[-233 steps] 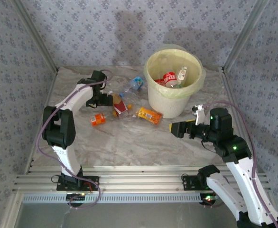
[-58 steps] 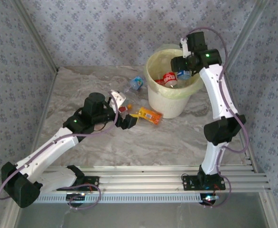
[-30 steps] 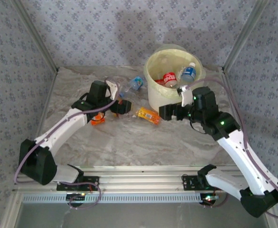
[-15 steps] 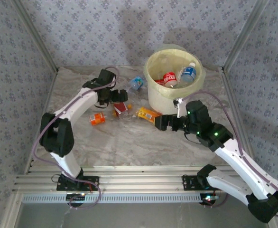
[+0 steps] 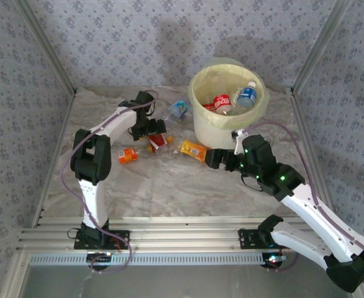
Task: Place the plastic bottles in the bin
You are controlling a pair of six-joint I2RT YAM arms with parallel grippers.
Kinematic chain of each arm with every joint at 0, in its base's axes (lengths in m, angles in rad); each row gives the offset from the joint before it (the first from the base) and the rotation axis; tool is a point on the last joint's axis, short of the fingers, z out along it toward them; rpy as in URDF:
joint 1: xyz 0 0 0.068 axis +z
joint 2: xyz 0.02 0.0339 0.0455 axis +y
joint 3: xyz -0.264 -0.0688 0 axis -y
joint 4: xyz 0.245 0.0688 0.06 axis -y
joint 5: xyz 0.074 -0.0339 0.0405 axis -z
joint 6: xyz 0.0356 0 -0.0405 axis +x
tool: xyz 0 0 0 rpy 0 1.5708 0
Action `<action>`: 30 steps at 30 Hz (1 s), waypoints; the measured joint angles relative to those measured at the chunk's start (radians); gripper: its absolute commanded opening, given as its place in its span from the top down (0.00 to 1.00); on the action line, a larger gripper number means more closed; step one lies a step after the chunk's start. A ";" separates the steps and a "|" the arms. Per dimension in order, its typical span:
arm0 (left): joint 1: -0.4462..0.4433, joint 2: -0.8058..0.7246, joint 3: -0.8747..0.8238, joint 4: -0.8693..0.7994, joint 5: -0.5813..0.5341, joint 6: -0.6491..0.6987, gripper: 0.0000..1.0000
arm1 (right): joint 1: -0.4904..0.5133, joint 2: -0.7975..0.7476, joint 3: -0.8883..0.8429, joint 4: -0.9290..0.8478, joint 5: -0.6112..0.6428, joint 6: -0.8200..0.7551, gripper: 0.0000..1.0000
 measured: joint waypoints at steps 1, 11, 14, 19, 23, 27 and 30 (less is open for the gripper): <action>0.000 0.007 0.005 -0.002 0.003 0.000 0.08 | 0.000 0.003 0.000 0.000 0.001 0.000 0.00; 0.011 0.068 0.018 -0.001 0.043 -0.009 0.19 | 0.006 0.011 0.002 0.000 0.003 0.003 0.00; 0.013 0.070 0.019 -0.001 0.054 -0.007 0.24 | 0.006 0.014 0.002 0.000 -0.003 0.003 0.00; 0.019 0.068 0.020 0.006 0.075 -0.008 0.34 | 0.011 0.029 0.002 0.001 -0.015 0.003 0.00; 0.027 0.030 -0.005 0.030 0.104 -0.005 0.35 | 0.022 0.056 0.002 0.003 -0.033 0.003 0.00; 0.032 -0.072 -0.064 0.068 0.141 0.012 0.36 | 0.031 0.069 0.002 0.021 -0.051 0.004 0.02; 0.032 -0.188 -0.116 0.114 0.199 0.039 0.37 | 0.032 0.074 0.004 0.037 -0.065 0.023 0.02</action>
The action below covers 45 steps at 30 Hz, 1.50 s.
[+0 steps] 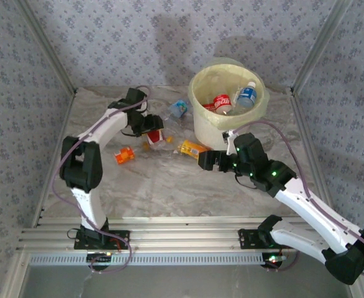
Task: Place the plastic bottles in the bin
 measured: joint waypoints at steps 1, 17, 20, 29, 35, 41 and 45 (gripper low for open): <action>0.000 -0.036 -0.014 0.016 0.024 0.011 0.37 | 0.000 0.002 0.002 0.005 -0.002 0.008 0.02; -0.247 -0.468 -0.302 0.293 0.172 0.369 0.38 | -0.008 0.169 0.311 0.058 -0.024 0.026 0.07; -0.276 -0.491 -0.320 0.314 0.173 0.397 0.38 | -0.018 0.201 0.362 0.066 -0.031 0.006 0.09; -0.297 -0.528 -0.336 0.375 0.203 0.403 0.38 | -0.028 0.270 0.409 0.064 -0.043 -0.029 0.11; -0.298 -0.545 -0.338 0.399 0.227 0.403 0.38 | -0.035 0.304 0.431 0.061 -0.070 -0.040 0.10; -0.298 -0.545 -0.342 0.414 0.246 0.400 0.39 | -0.040 0.354 0.451 0.061 -0.102 -0.051 0.10; -0.303 -0.547 -0.350 0.418 0.257 0.393 0.39 | -0.043 0.383 0.459 0.065 -0.121 -0.051 0.11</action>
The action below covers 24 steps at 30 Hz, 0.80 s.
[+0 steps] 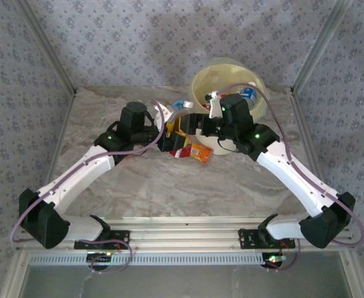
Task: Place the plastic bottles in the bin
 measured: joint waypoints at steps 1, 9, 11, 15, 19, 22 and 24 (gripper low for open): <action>-0.001 -0.001 -0.002 0.001 0.004 -0.001 0.39 | 0.000 0.006 0.001 0.001 -0.004 0.000 0.12; -0.001 -0.001 -0.010 0.016 0.019 -0.021 0.39 | -0.003 0.042 0.014 0.022 -0.042 0.002 0.23; 0.000 -0.002 -0.014 0.025 0.020 -0.027 0.39 | -0.004 0.046 0.015 0.032 -0.053 0.001 0.28; 0.000 -0.007 -0.021 0.032 0.016 -0.037 0.38 | -0.004 0.049 0.016 0.039 -0.063 0.008 0.35; 0.000 -0.007 -0.021 0.034 0.016 -0.043 0.30 | -0.005 0.048 0.017 0.041 -0.064 0.010 0.39; 0.000 -0.009 -0.021 0.043 0.017 -0.048 0.17 | -0.008 0.048 0.019 0.043 -0.064 0.012 0.41; 0.000 -0.011 -0.022 0.051 0.017 -0.044 0.07 | -0.009 0.048 0.025 0.042 -0.068 0.012 0.41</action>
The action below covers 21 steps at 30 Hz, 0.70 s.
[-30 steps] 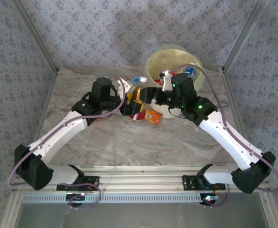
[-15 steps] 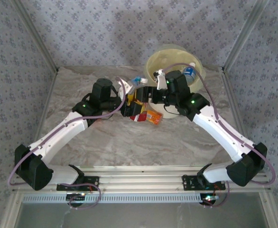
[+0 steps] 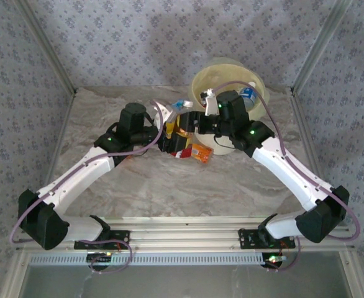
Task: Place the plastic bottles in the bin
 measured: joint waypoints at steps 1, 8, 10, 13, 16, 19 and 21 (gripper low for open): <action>0.000 -0.003 0.000 0.004 0.006 -0.003 0.03 | -0.001 0.000 0.004 0.000 0.001 0.000 0.42; 0.000 -0.045 -0.002 0.022 0.042 0.010 0.00 | -0.042 -0.010 0.045 -0.040 0.010 -0.013 0.43; 0.000 -0.059 -0.002 0.022 0.056 0.022 0.01 | -0.064 -0.026 0.067 -0.064 0.018 -0.024 0.43; 0.009 -0.082 -0.002 0.022 0.075 0.037 0.00 | -0.118 -0.051 0.117 -0.096 0.033 -0.043 0.43; 0.024 -0.100 -0.002 0.022 0.078 0.043 0.00 | -0.175 -0.066 0.180 -0.115 0.052 -0.056 0.43; 0.038 -0.107 -0.002 0.023 0.077 0.045 0.00 | -0.228 -0.067 0.243 -0.123 0.068 -0.067 0.43; 0.042 -0.106 -0.002 0.022 0.077 0.047 0.00 | -0.255 -0.064 0.278 -0.134 0.084 -0.077 0.43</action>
